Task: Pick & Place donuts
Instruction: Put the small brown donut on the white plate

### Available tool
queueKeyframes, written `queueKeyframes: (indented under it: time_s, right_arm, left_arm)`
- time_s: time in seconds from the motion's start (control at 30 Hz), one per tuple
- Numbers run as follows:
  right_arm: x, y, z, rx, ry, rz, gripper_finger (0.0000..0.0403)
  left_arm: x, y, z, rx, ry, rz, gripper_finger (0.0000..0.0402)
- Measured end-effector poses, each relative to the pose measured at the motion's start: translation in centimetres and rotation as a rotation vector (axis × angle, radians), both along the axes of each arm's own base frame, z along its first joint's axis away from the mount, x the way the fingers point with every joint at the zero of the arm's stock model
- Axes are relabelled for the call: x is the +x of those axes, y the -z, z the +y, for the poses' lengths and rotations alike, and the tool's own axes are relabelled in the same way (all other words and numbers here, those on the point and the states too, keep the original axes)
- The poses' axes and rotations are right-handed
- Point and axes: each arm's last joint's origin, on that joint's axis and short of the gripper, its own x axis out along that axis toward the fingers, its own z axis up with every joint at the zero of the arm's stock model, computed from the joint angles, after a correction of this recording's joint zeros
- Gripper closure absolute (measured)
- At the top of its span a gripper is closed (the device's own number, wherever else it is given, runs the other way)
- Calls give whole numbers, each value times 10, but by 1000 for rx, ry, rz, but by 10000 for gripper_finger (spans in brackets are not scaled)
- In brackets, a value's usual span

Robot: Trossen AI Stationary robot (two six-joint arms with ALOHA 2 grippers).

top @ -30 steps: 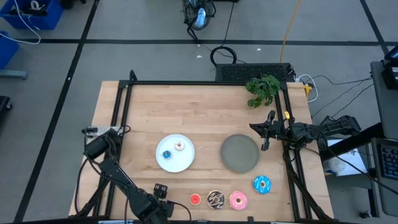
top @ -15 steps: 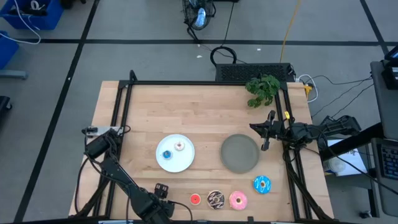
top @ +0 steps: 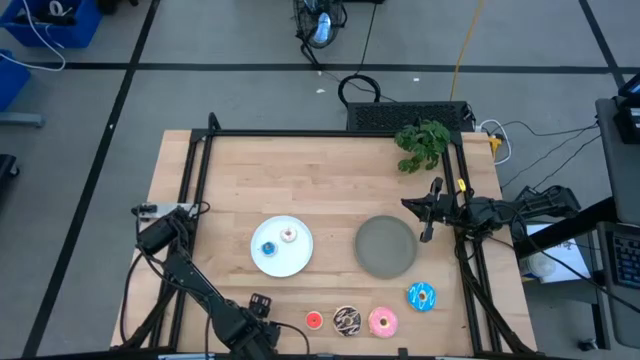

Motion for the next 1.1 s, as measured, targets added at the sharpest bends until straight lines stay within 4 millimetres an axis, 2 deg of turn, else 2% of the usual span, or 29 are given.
queueKeyframes:
  time_s: [0.3, 0.4, 0.8, 0.97, 1.1]
  right_arm:
    - [0, 0, 0, 0, 0, 0, 403]
    - [0, 0, 0, 0, 0, 0, 403]
    - [0, 0, 0, 0, 0, 0, 403]
    - [0, 0, 0, 0, 0, 0, 403]
    - [0, 0, 0, 0, 0, 0, 403]
  left_arm:
    - [1, 2, 0, -16, 17, -21, 51]
    - [2, 2, 1, -16, 17, -22, 64]
    - [8, 2, 1, -44, 4, -59, 209]
    - [19, -1, 9, -64, -32, -44, 266]
    - [30, -11, 22, -78, -65, -24, 304]
